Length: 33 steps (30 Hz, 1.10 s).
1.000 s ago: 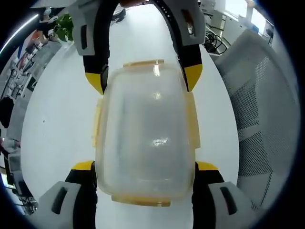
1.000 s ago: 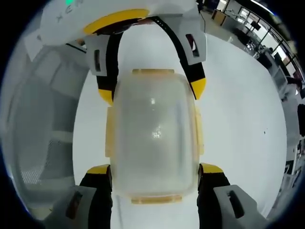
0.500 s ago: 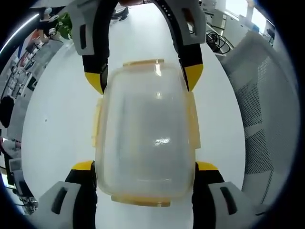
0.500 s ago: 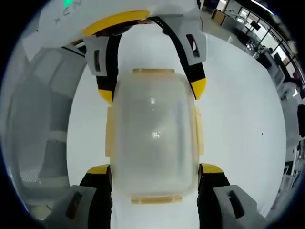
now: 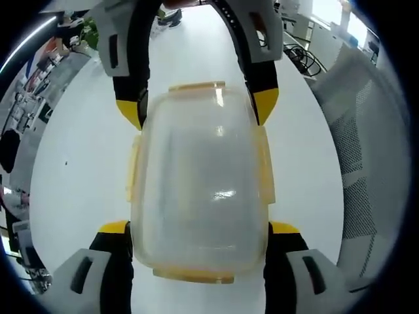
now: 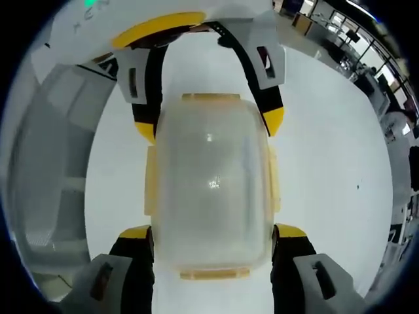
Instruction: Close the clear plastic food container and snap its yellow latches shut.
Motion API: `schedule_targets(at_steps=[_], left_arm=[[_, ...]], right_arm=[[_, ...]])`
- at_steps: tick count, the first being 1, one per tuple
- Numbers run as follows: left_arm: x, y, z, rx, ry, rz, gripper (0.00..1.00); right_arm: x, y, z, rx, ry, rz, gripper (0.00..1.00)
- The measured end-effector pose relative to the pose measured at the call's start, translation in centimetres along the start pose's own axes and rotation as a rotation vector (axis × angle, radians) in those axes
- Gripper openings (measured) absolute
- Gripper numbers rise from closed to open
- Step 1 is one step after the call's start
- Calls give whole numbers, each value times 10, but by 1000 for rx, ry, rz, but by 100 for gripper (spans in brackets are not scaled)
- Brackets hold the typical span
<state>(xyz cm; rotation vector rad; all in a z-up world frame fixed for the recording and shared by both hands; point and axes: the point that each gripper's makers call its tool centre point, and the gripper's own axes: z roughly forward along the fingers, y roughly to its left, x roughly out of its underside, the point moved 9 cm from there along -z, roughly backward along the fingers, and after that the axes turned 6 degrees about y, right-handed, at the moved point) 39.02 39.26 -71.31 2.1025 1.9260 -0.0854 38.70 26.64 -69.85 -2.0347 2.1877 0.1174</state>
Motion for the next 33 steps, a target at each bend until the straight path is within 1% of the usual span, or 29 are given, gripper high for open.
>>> schedule_targets(at_steps=[33], left_arm=[[-2, 31, 5, -6, 14, 0, 84]], right_arm=[[2, -33, 1, 0, -10, -7, 73]])
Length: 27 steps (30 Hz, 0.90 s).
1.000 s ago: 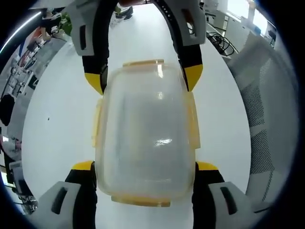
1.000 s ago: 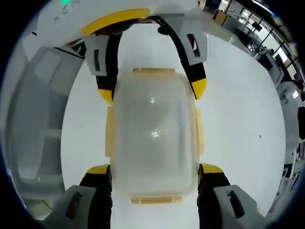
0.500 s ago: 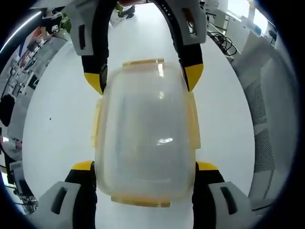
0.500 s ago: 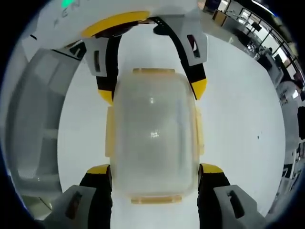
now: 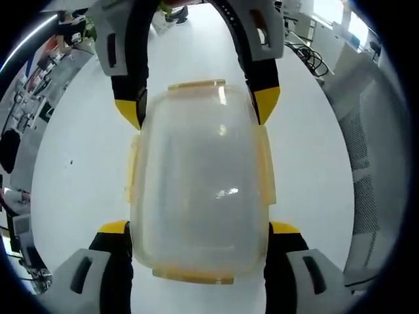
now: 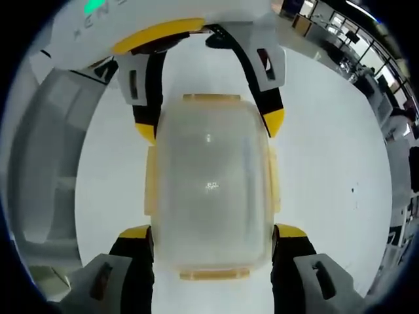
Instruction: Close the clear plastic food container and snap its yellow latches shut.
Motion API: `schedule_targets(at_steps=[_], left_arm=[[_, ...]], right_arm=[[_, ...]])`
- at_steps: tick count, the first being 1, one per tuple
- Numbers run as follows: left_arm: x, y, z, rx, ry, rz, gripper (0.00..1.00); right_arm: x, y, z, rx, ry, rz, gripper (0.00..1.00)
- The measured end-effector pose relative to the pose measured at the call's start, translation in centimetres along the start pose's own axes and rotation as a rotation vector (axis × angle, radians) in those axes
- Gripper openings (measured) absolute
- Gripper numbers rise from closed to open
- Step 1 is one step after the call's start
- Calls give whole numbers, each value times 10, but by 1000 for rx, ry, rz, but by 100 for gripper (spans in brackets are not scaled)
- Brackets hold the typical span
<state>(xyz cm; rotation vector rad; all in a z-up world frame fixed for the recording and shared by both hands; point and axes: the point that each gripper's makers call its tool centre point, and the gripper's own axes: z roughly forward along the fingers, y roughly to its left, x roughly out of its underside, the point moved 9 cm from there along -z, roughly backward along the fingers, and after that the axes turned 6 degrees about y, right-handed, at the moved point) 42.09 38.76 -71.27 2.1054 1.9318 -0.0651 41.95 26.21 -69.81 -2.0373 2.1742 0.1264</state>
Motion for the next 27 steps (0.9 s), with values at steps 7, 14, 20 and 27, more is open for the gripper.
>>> schedule_targets(at_steps=[7, 14, 20, 27], left_arm=[[0, 9, 1, 2, 5, 5, 84], [1, 14, 2, 2, 12, 3, 84], [0, 15, 3, 1, 13, 3, 84], [0, 16, 3, -4, 10, 5, 84]], right_arm=[[0, -7, 0, 0, -1, 3, 74], [-1, -14, 1, -3, 2, -3, 74], [0, -14, 1, 0, -7, 0, 74], [2, -16, 0, 1, -9, -4, 75]])
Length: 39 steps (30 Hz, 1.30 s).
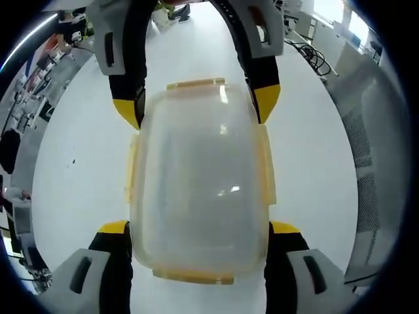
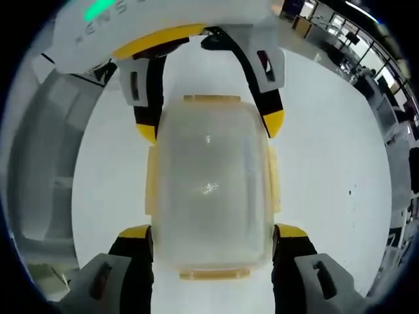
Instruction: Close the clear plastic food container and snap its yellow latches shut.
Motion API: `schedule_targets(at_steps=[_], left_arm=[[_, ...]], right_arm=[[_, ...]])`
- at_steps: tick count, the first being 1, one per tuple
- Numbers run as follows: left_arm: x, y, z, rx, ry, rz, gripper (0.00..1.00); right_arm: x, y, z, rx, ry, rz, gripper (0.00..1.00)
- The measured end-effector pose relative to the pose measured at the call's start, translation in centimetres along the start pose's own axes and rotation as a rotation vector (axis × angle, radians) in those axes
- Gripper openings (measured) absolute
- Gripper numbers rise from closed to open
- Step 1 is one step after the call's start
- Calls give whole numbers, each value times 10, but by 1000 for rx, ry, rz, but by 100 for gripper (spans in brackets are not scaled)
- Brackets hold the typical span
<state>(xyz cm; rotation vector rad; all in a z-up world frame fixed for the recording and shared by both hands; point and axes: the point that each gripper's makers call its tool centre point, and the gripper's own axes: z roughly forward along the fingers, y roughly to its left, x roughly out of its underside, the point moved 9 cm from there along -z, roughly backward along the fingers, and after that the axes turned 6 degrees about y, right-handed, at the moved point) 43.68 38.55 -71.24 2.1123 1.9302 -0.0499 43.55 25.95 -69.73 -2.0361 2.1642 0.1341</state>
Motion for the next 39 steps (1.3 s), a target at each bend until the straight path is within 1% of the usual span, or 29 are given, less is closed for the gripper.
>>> schedule_targets(at_steps=[4, 5, 6, 7, 9, 11, 13, 17, 20, 22, 23, 24, 25, 27, 30, 32, 34, 39], left_arm=[[-1, 1, 1, -13, 2, 2, 85], [-1, 0, 1, -18, -2, -2, 86], [-1, 0, 1, -17, -6, 0, 89], [0, -1, 2, -14, -7, -14, 91], [0, 1, 2, -33, -18, -19, 94], [0, 0, 0, -30, -38, -37, 97], [0, 0, -2, -45, -40, -44, 99], [1, -3, -5, -58, -51, -58, 99], [3, -7, -8, -72, -72, -88, 99], [4, -6, -11, -116, -108, -116, 99], [6, -7, -13, -121, -109, -135, 99], [8, -8, -13, -123, -109, -165, 99], [9, -10, -13, -113, -122, -185, 99], [11, -14, -12, -102, -120, -201, 99], [15, -20, -12, -111, -120, -214, 98], [17, -22, -12, -118, -132, -239, 98], [19, -25, -11, -112, -137, -261, 98], [22, -27, -12, -130, -163, -296, 97]], right_arm=[[1, 0, -1, 5, -6, -2, 76], [2, -1, -2, 15, -16, -2, 78], [3, 0, -1, 20, -15, -5, 85], [4, 1, -2, 22, -23, 0, 87], [5, 2, -3, 25, -29, 2, 87], [7, 2, -4, 40, -24, 1, 86], [9, 3, -4, 51, -25, 11, 87], [14, 8, -5, 74, -38, 36, 87], [17, 12, -7, 86, -58, 83, 87], [20, 15, -8, 99, -65, 99, 87], [21, 16, -8, 103, -68, 107, 87], [22, 16, -9, 117, -74, 121, 87], [24, 16, -10, 131, -74, 147, 87], [26, 18, -12, 139, -84, 171, 87], [27, 23, -13, 144, -93, 194, 87], [28, 26, -13, 147, -102, 219, 86], [29, 30, -12, 153, -110, 239, 86], [30, 38, -11, 161, -126, 281, 87]])
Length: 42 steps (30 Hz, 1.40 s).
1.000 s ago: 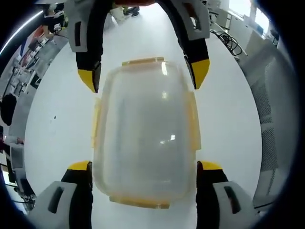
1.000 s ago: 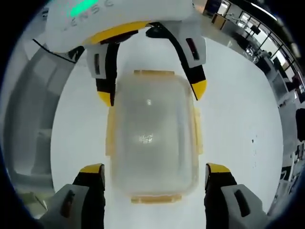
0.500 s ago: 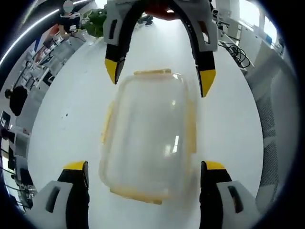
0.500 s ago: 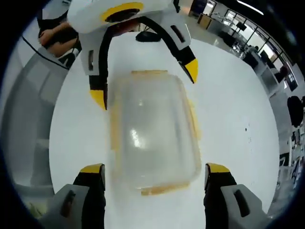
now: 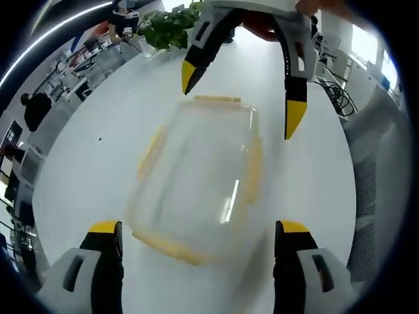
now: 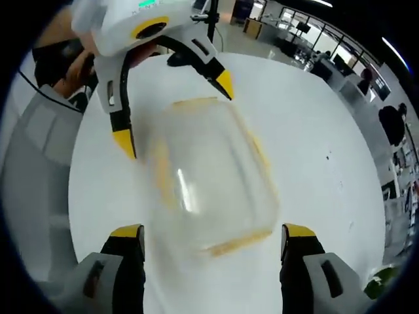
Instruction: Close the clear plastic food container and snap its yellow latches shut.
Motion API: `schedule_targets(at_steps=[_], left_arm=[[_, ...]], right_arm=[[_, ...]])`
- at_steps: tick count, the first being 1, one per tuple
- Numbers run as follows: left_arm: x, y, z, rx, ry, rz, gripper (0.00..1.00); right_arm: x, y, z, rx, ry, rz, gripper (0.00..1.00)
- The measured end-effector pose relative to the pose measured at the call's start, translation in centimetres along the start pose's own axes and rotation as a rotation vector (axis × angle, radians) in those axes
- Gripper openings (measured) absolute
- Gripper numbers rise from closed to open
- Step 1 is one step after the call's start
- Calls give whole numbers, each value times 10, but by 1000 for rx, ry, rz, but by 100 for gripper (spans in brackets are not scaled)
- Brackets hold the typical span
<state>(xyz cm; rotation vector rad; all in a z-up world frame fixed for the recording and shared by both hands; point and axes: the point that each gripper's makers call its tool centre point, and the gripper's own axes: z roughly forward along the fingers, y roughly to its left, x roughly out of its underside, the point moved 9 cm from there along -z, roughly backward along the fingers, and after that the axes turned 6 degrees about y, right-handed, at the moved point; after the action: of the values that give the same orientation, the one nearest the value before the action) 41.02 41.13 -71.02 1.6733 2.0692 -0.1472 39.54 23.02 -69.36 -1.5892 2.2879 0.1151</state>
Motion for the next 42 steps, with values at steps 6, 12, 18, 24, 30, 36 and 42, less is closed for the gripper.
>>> schedule_targets(at_steps=[6, 12, 18, 24, 30, 36, 42], left_arm=[[5, -6, -2, 4, -8, -37, 97], [12, -11, -6, 17, -33, -134, 97], [20, -14, -13, 22, -66, -206, 97], [25, -20, -18, 22, -105, -267, 97], [31, -26, -22, 23, -164, -332, 98], [42, -30, -26, 14, -181, -388, 97], [49, -35, -29, -5, -211, -394, 97]], right_arm=[[3, 8, -2, 5, -32, 61, 87], [9, 16, -1, -7, -47, 136, 87], [13, 27, -3, -21, -81, 201, 87], [16, 38, -1, -23, -130, 266, 87], [21, 46, 1, -11, -167, 329, 88], [27, 53, 0, 12, -200, 383, 88], [31, 60, -2, 43, -233, 418, 88]])
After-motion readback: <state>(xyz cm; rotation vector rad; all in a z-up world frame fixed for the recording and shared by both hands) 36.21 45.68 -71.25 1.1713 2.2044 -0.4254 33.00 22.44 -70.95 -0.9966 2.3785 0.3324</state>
